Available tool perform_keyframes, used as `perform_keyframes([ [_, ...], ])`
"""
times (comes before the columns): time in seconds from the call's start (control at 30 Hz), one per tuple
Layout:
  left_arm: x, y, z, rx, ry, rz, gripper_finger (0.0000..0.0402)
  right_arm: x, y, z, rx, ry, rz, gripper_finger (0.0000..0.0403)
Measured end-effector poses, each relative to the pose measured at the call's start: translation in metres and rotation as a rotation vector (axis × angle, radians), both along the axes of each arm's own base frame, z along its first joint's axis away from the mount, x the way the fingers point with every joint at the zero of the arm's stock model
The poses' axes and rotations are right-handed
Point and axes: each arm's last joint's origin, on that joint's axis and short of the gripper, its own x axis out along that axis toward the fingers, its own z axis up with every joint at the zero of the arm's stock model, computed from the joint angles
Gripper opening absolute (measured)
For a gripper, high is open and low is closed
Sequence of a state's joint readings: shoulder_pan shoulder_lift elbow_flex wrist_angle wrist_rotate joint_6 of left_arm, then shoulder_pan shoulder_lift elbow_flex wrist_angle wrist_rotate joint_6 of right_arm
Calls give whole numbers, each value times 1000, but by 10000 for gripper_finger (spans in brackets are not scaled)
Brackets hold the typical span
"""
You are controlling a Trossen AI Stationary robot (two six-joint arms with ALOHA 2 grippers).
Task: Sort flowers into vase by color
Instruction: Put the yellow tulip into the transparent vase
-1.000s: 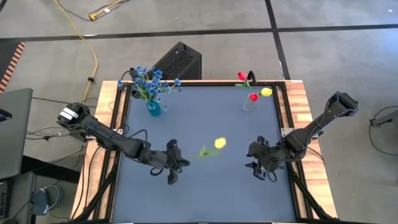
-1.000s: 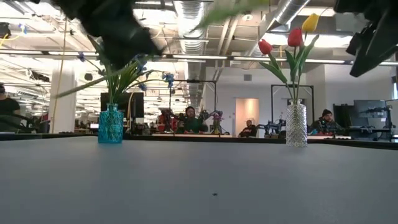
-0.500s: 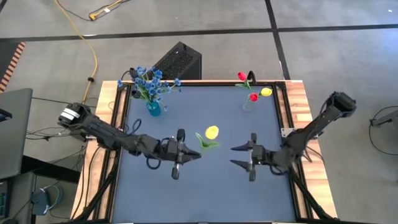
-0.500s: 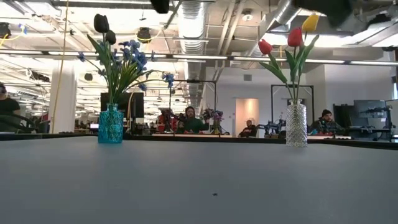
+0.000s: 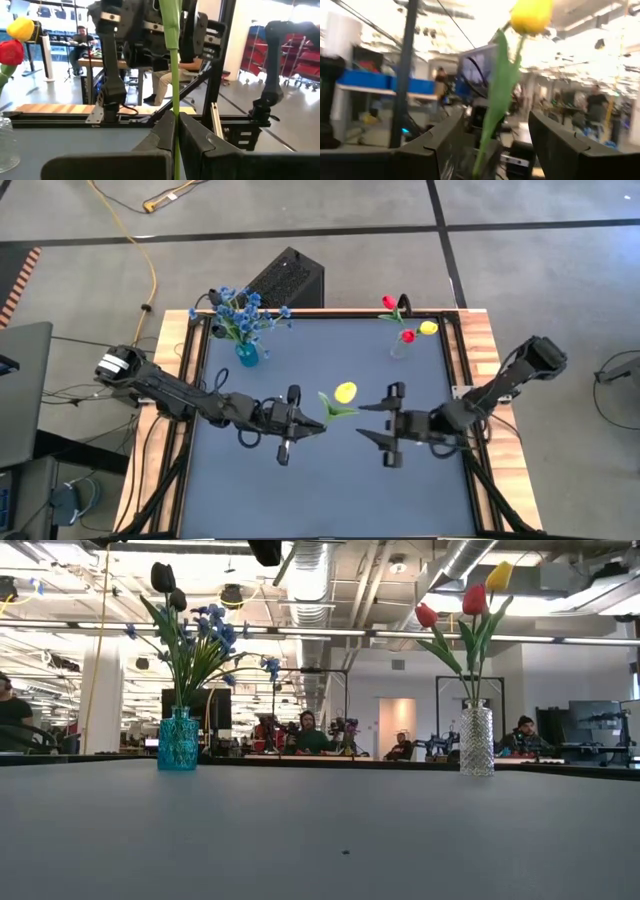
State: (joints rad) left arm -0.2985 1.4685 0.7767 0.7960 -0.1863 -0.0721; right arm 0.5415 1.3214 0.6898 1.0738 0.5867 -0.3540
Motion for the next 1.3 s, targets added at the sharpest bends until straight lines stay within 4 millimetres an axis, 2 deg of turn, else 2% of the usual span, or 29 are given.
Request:
perform_keyframes([
  [0.13, 1, 1, -1, 8, -5, 8, 0, 27, -3, 3, -18, 114, -53, 249],
  [0.23, 1, 5, 3, 27, -29, 15, 0, 37, -3, 8, -30, 162, -86, 249],
  [0.43, 14, 13, 22, 122, 19, -18, 0, 36, 3, 23, -45, 175, -174, 249],
  [0.6, 20, 15, 33, 168, 65, -22, 0, 37, 4, 20, -25, 219, -205, 249],
  [0.73, 20, 15, 35, 166, 67, -17, 0, 42, 3, 16, -26, 225, -215, 241],
  [0.9, 20, 15, 33, 145, 88, -14, 0, 44, 1, 14, -59, 238, -223, 184],
  [1.1, 20, 16, 32, 99, 100, -9, 0, 45, 3, 10, -192, 281, -206, 35],
  [1.13, 20, 16, 32, 89, 104, -12, 0, 45, 4, 10, -227, 292, -203, 24],
  [1.3, 20, 15, 32, 12, 115, -24, 0, 45, 5, 8, -366, 324, -224, 27],
])
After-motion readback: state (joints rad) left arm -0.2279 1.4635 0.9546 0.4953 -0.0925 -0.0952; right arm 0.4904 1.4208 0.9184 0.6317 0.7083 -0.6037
